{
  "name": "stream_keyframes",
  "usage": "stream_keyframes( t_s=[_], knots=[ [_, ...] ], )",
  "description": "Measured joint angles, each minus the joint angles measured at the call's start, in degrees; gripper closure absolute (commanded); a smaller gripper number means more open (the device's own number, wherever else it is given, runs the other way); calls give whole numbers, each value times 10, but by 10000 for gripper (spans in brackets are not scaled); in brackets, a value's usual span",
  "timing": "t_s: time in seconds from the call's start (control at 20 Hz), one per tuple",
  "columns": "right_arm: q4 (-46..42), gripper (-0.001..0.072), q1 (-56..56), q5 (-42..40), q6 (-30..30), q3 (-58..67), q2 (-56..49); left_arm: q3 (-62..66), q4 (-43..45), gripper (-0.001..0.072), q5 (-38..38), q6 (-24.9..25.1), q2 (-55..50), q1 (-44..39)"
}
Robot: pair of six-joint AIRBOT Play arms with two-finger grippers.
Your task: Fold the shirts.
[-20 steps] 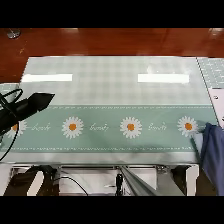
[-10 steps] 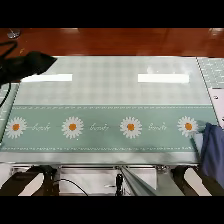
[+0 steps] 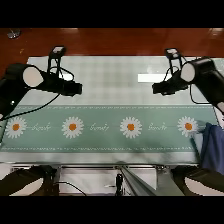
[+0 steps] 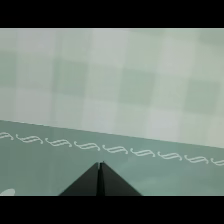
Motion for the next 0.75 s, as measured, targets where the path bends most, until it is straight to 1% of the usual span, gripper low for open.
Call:
stream_keyframes(
  t_s=[0.1, 0.3, 0.75],
  knots=[
    [-11, 688, 11, -3, 5, -3, -10, -4, 23, 688, -11, -12, -4, 4],
    [-23, 688, 19, -8, 9, -5, -18, -7, 40, 688, -42, -22, -8, 8],
    [-28, 688, 22, -10, 11, -5, -21, -8, 48, 688, -57, -28, -10, 9]
  ],
)
